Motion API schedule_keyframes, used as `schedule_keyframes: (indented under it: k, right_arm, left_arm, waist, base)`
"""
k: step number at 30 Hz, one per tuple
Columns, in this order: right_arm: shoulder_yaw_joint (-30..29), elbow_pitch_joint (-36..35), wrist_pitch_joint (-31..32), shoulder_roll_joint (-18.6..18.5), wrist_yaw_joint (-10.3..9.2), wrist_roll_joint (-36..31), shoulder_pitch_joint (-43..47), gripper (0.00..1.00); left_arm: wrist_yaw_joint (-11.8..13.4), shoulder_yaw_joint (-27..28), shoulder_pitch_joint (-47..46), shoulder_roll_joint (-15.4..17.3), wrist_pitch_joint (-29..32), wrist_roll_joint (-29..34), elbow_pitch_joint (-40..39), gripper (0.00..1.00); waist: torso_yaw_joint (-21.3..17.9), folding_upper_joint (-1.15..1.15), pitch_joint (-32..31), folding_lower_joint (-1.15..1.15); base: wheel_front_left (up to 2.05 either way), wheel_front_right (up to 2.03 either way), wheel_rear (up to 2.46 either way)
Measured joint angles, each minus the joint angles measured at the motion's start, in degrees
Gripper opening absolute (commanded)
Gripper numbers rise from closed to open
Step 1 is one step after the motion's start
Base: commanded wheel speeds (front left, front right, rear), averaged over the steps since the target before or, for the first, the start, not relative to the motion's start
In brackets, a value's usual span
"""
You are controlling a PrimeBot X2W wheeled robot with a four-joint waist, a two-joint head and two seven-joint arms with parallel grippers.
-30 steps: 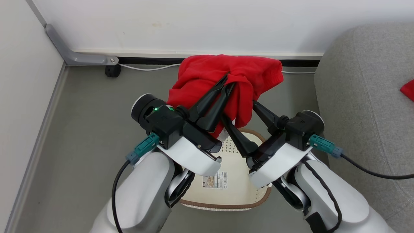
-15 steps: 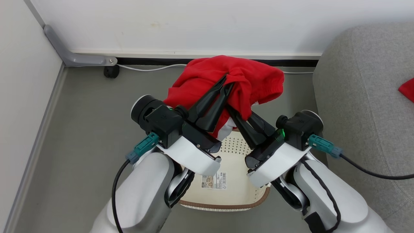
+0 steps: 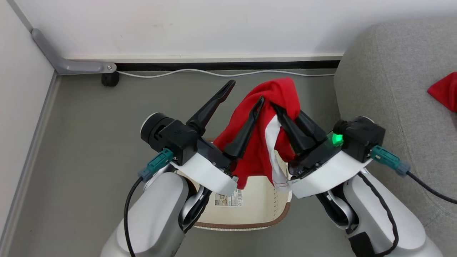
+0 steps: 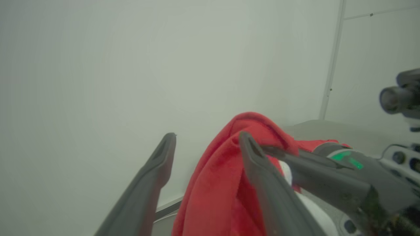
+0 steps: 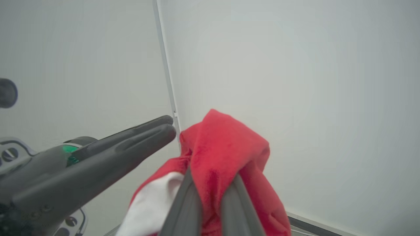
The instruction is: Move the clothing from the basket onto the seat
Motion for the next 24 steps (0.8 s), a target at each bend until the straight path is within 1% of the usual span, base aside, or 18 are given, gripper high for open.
schedule_keyframes:
  k: [6, 11, 17, 24]
  right_arm:
    - [-5.7, -1.8, 0.0, -0.5, 0.00, -1.4, 1.8, 0.00]
    - [-9.9, -3.3, 0.0, -0.6, 0.00, -2.0, 3.2, 0.00]
    - [-13.7, -5.2, 0.0, -0.5, 0.00, -2.4, 4.1, 0.00]
    - [-17.0, -6.4, 0.0, -0.5, 0.00, -3.0, 4.9, 0.00]
  left_arm:
    - [-0.5, 0.3, 0.1, 0.1, 0.0, 0.6, 1.0, 1.00]
    - [-0.5, -0.5, 1.2, 0.5, 0.0, 0.9, 2.0, 1.00]
    - [-0.5, -1.7, 2.2, 1.5, 0.0, 1.1, 3.0, 1.00]
    - [-0.5, -4.5, 3.4, 2.6, 0.0, 1.0, 3.8, 1.00]
  waist:
    - [-2.5, 0.00, 0.1, 0.00]
    - [-5.4, 0.00, -0.1, 0.00]
    - [-9.9, 0.00, -0.5, 0.00]
    - [-15.9, 0.00, -1.1, 0.00]
  base:
    - [0.00, 0.00, 0.00]
    - [0.00, 0.00, 0.00]
    - [0.00, 0.00, 0.00]
    - [0.00, 0.00, 0.00]
